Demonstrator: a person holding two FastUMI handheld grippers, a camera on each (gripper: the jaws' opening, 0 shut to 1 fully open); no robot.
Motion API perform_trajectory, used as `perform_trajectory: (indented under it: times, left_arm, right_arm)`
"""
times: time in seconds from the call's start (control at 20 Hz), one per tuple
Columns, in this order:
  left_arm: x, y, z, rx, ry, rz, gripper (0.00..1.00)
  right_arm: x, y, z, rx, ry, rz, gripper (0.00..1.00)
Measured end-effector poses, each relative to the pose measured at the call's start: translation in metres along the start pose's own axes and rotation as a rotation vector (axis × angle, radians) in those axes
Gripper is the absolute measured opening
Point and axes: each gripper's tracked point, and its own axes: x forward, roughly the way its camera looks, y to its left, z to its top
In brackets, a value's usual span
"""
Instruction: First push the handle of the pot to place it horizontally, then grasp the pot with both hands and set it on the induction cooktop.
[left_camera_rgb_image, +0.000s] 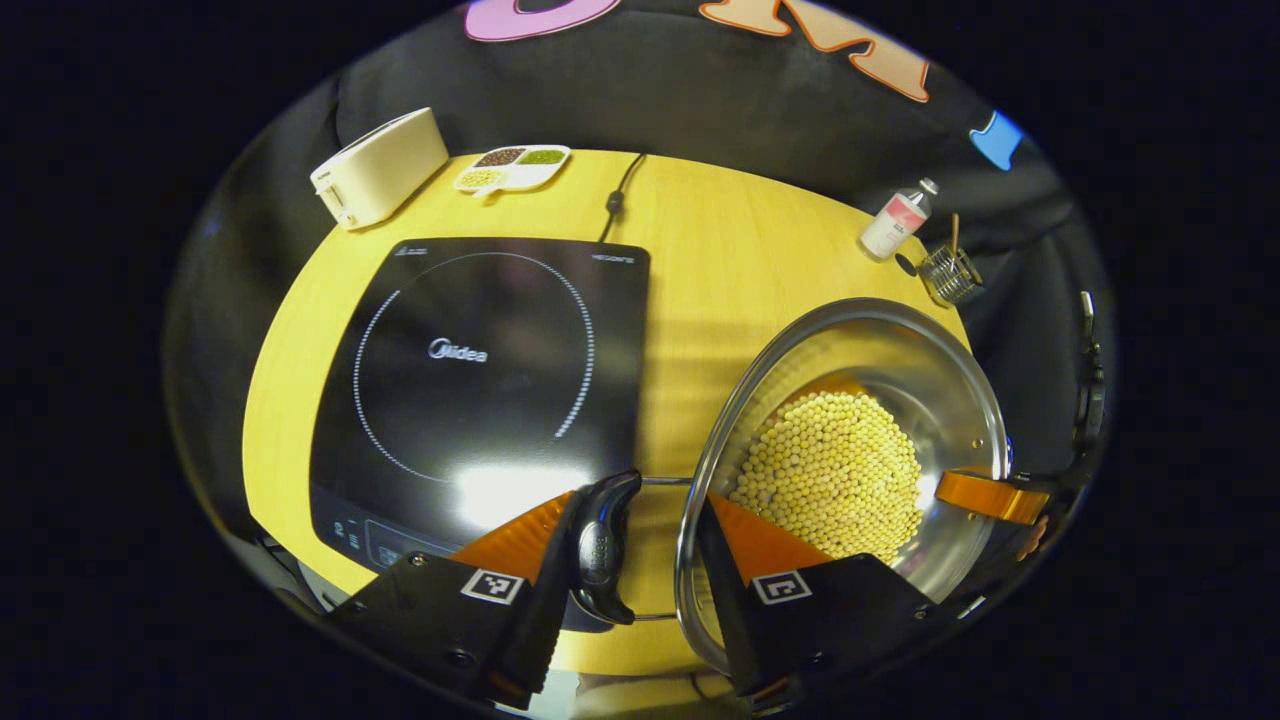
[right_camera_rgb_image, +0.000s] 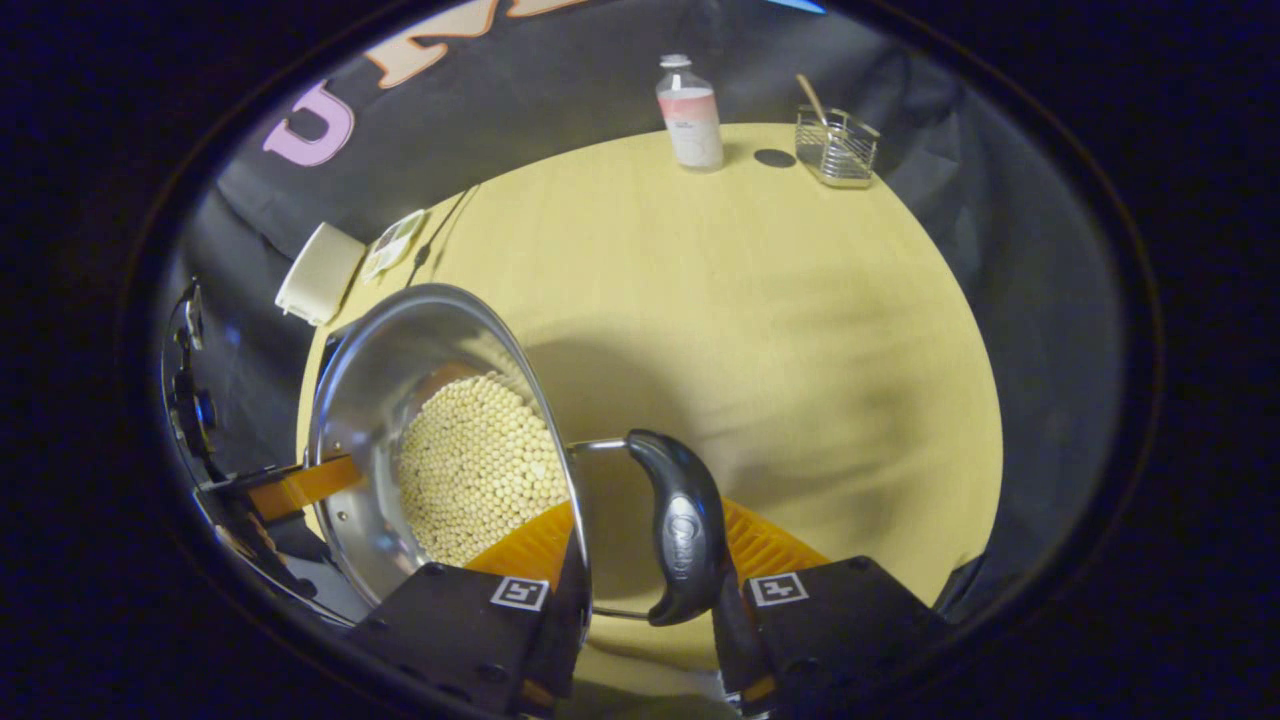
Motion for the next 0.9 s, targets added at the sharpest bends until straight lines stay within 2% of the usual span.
perform_trajectory:
  times: [0.2, 0.5, 0.9]
  left_arm:
    - [-0.013, 0.048, 0.008, 0.058, 0.0, 0.024, 0.7]
    - [-0.02, 0.104, 0.027, 0.09, -0.007, 0.037, 0.69]
    - [-0.019, 0.166, 0.039, 0.052, -0.016, 0.053, 0.7]
  right_arm:
    - [0.0, 0.047, -0.016, 0.029, 0.006, 0.01, 0.51]
    - [0.006, 0.108, -0.021, 0.053, 0.01, 0.014, 0.51]
    - [0.021, 0.172, -0.014, 0.013, 0.007, 0.013, 0.51]
